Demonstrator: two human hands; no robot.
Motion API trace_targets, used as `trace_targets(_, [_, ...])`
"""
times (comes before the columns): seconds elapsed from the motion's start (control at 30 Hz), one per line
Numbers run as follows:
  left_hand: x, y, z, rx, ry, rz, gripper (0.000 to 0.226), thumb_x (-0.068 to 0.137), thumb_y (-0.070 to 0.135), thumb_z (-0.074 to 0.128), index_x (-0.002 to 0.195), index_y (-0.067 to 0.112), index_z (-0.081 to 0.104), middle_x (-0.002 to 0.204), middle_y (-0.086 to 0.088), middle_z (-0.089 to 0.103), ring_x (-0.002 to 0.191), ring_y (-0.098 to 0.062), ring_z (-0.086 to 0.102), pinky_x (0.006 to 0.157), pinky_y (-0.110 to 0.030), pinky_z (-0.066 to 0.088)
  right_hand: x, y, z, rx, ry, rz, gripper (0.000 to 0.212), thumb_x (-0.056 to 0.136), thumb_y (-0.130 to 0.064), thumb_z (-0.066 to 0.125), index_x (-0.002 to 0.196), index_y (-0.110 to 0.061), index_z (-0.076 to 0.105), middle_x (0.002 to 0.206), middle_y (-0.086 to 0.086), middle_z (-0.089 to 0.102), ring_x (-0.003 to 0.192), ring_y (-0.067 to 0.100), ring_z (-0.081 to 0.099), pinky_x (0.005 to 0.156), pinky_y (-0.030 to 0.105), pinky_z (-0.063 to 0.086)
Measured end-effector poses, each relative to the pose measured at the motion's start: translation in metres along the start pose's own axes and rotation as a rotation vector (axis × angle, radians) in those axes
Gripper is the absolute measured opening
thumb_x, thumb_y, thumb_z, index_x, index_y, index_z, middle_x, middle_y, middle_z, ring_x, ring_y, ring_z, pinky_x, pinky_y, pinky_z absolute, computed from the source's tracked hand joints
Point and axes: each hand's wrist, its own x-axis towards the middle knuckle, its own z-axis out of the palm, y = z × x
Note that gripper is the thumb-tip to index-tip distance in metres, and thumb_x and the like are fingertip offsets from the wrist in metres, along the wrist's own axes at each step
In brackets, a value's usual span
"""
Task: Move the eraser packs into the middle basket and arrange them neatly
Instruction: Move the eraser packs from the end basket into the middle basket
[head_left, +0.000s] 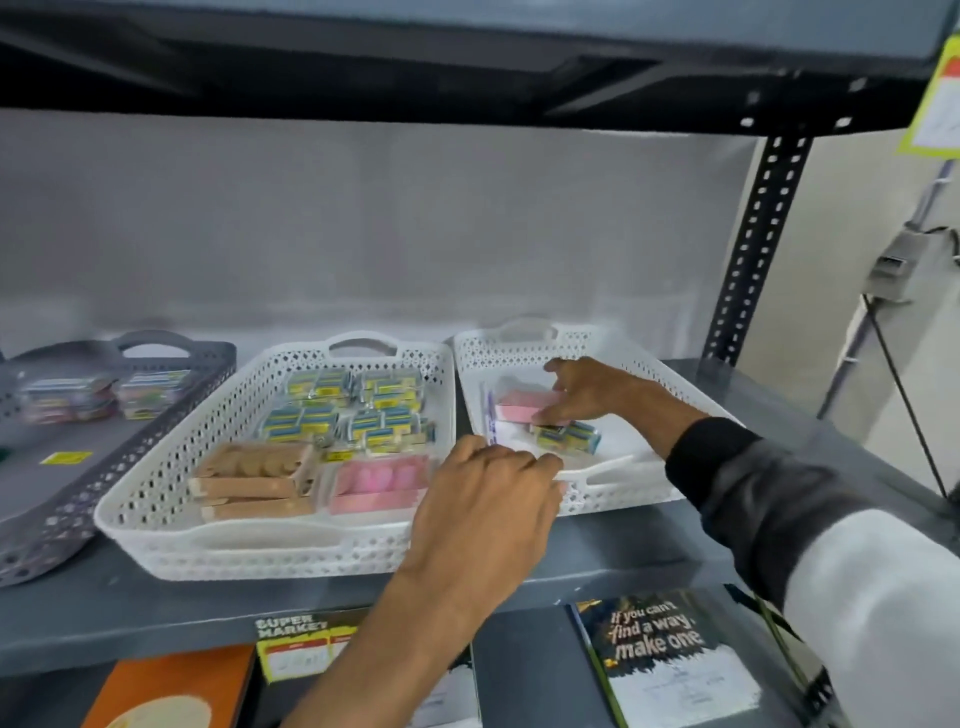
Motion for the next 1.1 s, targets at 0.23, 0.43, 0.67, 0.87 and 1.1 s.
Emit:
trace_targets(0.23, [-0.005,-0.003,-0.004,-0.105,0.031,-0.009,0.025,0.096,0.033,0.046,0.108,0.026,0.066,0.098,0.007,0.073,0.088,-0.015,0.067,0.085,-0.033,0.048,-0.006,-0.006,-0.011,0.104,0.118,-0.096,0.087,0.078,-0.040,0.076,0.148,-0.007,0.036,0.143,0.013,0.053,0.129,0.030,0.051,0.102,0.033,0.042])
trace_targets(0.43, [-0.035,-0.039,-0.029,-0.136,0.096,-0.138,0.033,0.095,0.046,0.044,0.103,0.025,0.068,0.100,0.008,0.074,0.095,-0.013,0.067,0.086,-0.033,0.050,-0.027,-0.049,-0.027,0.285,0.226,-0.282,0.072,0.073,-0.034,0.082,0.136,-0.013,0.051,0.116,0.008,0.070,0.110,0.023,0.063,0.089,0.023,0.044])
trace_targets(0.67, [-0.080,-0.082,-0.041,-0.041,0.174,-0.277,0.038,0.090,0.052,0.047,0.083,0.024,0.072,0.077,0.006,0.074,0.075,-0.018,0.067,0.082,-0.037,0.042,-0.045,-0.113,-0.005,0.364,0.076,-0.468,0.049,0.068,-0.029,0.086,0.113,-0.018,0.071,0.104,-0.009,0.073,0.087,-0.011,0.063,0.077,0.002,0.043])
trace_targets(0.87, [-0.108,-0.108,-0.039,-0.040,0.203,-0.373,0.046,0.094,0.055,0.042,0.075,0.022,0.069,0.071,0.006,0.069,0.069,-0.018,0.063,0.070,-0.033,0.044,-0.043,-0.138,0.023,0.208,-0.053,-0.480,0.051,0.069,-0.038,0.084,0.114,-0.022,0.068,0.115,-0.007,0.070,0.113,0.011,0.062,0.102,0.030,0.048])
trace_targets(1.1, [-0.108,-0.104,-0.043,-0.066,0.171,-0.392,0.044,0.092,0.056,0.044,0.077,0.024,0.070,0.073,0.009,0.070,0.069,-0.017,0.063,0.067,-0.034,0.048,-0.046,-0.148,0.032,0.040,-0.087,-0.406,0.065,0.068,-0.051,0.079,0.125,-0.030,0.057,0.126,-0.005,0.065,0.118,0.017,0.059,0.106,0.038,0.042])
